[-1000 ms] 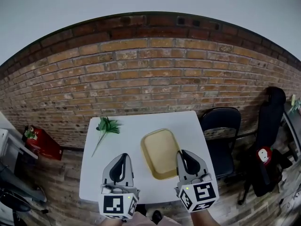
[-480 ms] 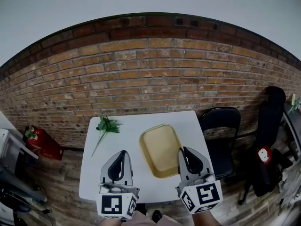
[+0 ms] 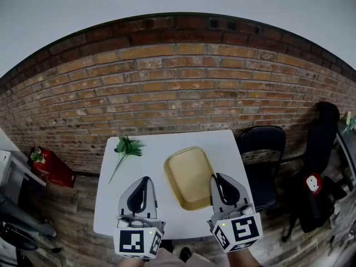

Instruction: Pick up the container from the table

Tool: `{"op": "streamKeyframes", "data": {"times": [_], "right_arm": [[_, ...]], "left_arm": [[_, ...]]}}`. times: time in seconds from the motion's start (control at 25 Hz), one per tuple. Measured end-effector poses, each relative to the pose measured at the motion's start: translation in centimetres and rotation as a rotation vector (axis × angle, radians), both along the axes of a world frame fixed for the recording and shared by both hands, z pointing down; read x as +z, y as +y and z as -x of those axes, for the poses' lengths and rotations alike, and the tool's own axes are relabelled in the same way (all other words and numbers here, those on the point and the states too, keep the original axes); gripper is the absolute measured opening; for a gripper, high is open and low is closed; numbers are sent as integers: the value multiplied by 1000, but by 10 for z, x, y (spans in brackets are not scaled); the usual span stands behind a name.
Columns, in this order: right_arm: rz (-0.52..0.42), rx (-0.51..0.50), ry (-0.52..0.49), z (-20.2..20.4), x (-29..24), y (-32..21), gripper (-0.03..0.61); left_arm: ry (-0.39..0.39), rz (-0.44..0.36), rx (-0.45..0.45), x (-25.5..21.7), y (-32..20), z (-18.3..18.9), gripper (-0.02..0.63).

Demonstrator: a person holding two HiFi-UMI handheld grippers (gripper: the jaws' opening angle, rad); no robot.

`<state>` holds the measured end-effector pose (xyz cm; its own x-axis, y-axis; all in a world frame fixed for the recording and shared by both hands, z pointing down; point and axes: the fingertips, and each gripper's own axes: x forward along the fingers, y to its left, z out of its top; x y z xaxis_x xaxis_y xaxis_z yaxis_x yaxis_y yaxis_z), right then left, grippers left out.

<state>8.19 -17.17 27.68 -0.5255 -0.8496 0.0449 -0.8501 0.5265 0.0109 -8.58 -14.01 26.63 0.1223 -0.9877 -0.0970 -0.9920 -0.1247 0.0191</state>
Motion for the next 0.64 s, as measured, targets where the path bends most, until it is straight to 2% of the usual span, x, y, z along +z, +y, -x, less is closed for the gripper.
{"op": "streamKeyframes", "data": {"times": [0.64], "right_arm": [[5,-4,-2,3,3,-5,21]], "left_arm": [[5,7,2,2,-6,1,8]]}}
